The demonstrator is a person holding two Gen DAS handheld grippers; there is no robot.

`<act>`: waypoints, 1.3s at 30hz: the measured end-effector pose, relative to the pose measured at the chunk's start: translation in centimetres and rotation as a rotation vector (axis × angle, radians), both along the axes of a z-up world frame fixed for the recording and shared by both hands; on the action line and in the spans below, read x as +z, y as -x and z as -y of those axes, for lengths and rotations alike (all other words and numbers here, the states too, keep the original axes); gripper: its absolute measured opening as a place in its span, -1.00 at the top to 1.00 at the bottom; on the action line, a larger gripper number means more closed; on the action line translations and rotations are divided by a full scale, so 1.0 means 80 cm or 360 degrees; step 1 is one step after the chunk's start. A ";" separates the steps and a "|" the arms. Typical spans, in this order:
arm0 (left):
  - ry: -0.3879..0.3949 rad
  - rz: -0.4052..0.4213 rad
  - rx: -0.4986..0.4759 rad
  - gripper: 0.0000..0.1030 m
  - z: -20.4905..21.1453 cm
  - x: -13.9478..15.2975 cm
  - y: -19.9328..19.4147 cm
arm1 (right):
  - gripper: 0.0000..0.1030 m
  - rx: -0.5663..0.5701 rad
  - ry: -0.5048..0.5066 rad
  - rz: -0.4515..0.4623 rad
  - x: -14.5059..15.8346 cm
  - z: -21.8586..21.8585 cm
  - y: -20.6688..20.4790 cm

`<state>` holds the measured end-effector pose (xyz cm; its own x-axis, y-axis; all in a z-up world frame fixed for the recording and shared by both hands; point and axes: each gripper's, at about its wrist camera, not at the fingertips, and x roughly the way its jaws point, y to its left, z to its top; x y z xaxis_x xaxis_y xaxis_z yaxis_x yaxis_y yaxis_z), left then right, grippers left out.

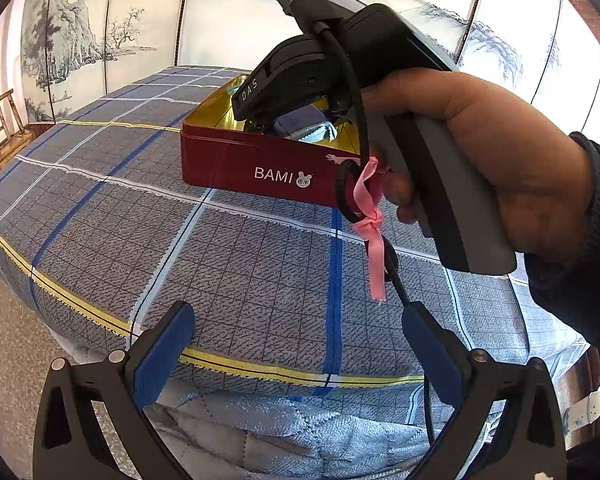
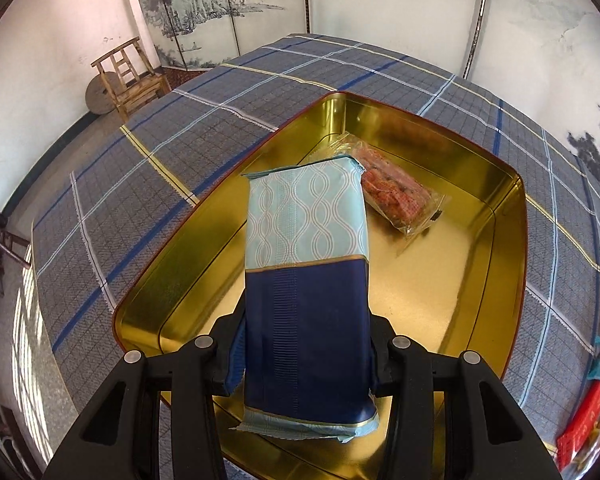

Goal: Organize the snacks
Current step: 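Lower the navy-and-mint pack into the tin and open the right tool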

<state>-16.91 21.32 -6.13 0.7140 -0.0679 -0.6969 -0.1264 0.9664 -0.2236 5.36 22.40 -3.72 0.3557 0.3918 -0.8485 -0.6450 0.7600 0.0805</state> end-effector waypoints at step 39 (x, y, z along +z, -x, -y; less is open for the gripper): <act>0.0098 0.0322 -0.0863 -0.99 0.125 0.090 -0.003 | -0.40 -0.1329 -0.0266 0.0494 0.035 0.587 -0.010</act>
<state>-16.67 11.34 1.05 0.6842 -0.4971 -0.5336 0.4342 0.8655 -0.2497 6.18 -24.60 -0.89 0.7828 0.0129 -0.6222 0.1000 0.9842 0.1463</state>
